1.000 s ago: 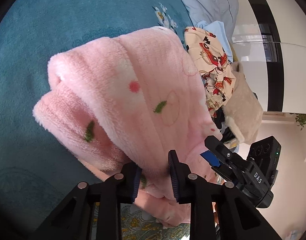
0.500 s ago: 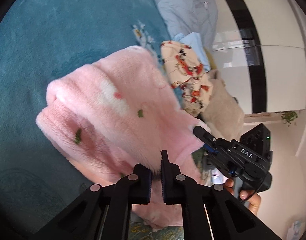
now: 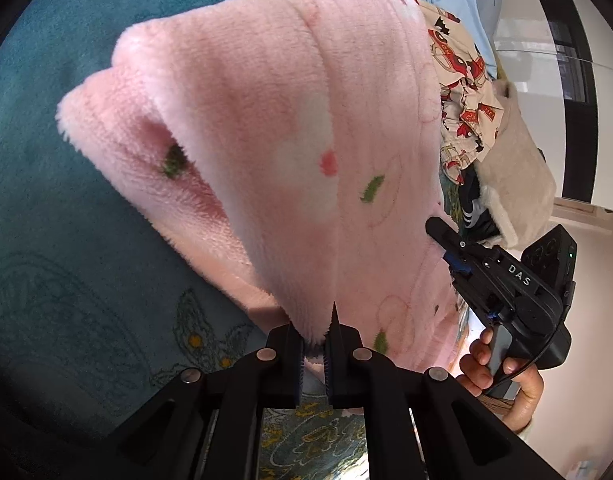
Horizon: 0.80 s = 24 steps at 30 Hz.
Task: Fold clothes
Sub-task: 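Fold the held end over the pants with the left gripper while the right gripper holds the fold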
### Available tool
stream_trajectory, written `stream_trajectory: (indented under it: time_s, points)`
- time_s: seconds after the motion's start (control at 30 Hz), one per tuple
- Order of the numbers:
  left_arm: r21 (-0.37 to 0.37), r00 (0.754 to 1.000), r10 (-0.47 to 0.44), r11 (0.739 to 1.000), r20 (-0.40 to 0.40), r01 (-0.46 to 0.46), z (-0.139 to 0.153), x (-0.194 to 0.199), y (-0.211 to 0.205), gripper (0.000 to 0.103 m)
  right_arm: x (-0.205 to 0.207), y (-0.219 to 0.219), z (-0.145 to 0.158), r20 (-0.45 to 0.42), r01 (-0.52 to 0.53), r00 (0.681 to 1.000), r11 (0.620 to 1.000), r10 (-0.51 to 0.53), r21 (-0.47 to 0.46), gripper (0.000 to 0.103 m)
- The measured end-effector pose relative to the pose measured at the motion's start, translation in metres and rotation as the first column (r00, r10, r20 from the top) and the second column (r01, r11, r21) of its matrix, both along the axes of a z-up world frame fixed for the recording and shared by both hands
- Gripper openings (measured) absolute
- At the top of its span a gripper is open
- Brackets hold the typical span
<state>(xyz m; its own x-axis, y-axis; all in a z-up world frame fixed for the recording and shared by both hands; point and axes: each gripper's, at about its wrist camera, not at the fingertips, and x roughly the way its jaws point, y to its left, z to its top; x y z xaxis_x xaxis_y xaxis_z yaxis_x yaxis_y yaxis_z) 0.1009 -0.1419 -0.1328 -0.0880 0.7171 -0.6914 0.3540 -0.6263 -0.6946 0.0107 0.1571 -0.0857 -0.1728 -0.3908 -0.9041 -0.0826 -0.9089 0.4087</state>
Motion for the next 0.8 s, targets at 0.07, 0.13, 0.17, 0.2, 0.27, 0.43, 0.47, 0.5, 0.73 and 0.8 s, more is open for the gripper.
stream_trajectory:
  time_s: [0.07,0.13,0.17,0.2,0.27,0.43,0.47,0.5,0.73,0.8]
  points:
    - [0.034,1.000,0.023,0.999,0.021,-0.023,-0.006,0.001,-0.004,0.010,0.001,0.001,0.005,-0.021,-0.014,1.000,1.000,0.014,-0.013,0.022]
    - [0.053,0.999,0.035,0.998,0.031,-0.036,-0.009,0.002,-0.007,0.010,0.003,0.004,0.009,-0.043,-0.025,0.999,0.999,0.024,-0.034,0.057]
    - [0.056,0.999,0.035,0.998,0.032,-0.037,-0.009,0.002,-0.007,0.010,0.006,0.007,0.007,-0.046,-0.024,0.999,0.998,0.022,-0.054,0.059]
    - [0.054,0.999,0.033,0.998,0.030,-0.035,-0.009,0.002,-0.007,0.010,0.010,0.010,0.005,-0.045,-0.023,0.999,0.997,0.020,-0.073,0.060]
    - [0.051,0.999,0.027,0.998,0.019,-0.028,-0.007,0.004,-0.006,0.010,0.013,0.012,-0.004,-0.020,-0.019,1.000,0.995,0.017,-0.094,0.060]
    - [0.058,0.999,0.030,0.998,0.020,-0.031,-0.009,0.006,-0.007,0.010,0.013,0.012,-0.021,-0.022,0.029,0.999,0.986,-0.033,-0.165,0.060]
    - [0.062,0.999,0.034,0.997,0.024,-0.035,-0.010,0.005,-0.008,0.010,0.012,0.011,-0.023,-0.031,0.047,0.998,0.982,-0.054,-0.185,0.060]
    - [0.066,0.999,0.038,0.997,0.027,-0.040,-0.012,0.004,-0.008,0.010,0.011,0.011,-0.025,-0.035,0.067,0.997,0.977,-0.076,-0.203,0.060]
    - [0.165,0.992,0.102,0.982,-0.075,-0.088,0.004,0.009,-0.017,0.026,0.008,-0.001,-0.014,-0.021,0.124,0.991,0.964,-0.133,-0.233,0.018]
    - [0.220,0.981,0.144,0.969,-0.128,-0.113,0.015,0.013,-0.024,0.047,0.005,-0.001,0.008,-0.070,0.098,0.990,0.952,-0.124,-0.289,0.017]
